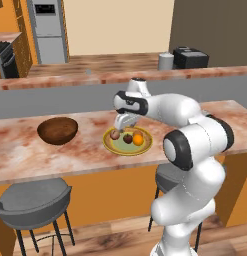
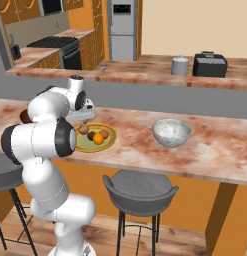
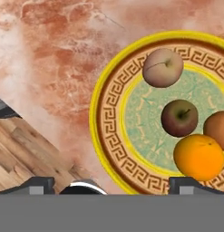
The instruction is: Take the fruits from the plate on the dining counter and place two fruits in each bowl.
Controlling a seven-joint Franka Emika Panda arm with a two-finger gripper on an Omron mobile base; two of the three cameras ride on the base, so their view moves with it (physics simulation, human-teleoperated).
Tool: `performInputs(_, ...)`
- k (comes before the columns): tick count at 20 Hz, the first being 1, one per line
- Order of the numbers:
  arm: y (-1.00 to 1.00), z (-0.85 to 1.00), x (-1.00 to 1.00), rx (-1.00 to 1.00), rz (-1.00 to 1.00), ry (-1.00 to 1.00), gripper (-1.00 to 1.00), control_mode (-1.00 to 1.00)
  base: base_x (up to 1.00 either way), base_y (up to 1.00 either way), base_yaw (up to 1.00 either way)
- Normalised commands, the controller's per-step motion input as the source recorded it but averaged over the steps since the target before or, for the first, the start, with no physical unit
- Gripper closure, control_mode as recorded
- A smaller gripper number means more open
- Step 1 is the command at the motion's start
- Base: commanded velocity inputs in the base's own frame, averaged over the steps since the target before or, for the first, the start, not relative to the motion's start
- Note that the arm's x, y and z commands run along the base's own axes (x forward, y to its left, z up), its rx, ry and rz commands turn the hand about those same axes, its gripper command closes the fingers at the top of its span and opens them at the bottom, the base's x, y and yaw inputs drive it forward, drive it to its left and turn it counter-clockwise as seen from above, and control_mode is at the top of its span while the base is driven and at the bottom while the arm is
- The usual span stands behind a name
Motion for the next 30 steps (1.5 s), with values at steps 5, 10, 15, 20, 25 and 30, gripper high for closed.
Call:
performInputs(5, 0.20, -0.30, 0.28, -0.05, -0.01, 0.00, -1.00, -1.00, 0.00, 0.00, 0.00)
performInputs(10, 0.15, -0.30, 0.23, -0.06, -0.04, 0.00, -1.00, -1.00, 0.00, 0.00, 0.00)
performInputs(15, 0.02, -0.22, 0.29, -0.06, -0.06, 0.00, -1.00, -1.00, 0.00, 0.00, 0.00)
performInputs(20, 0.00, -0.14, 0.23, -0.04, -0.06, 0.00, -1.00, -1.00, 0.00, 0.00, 0.00)
performInputs(25, 0.00, -0.14, 0.21, -0.02, -0.08, 0.00, -1.00, -1.00, 0.00, 0.00, 0.00)
performInputs(30, 0.00, -0.15, 0.25, 0.00, -0.08, 0.00, -1.00, -1.00, 0.00, 0.00, 0.00)
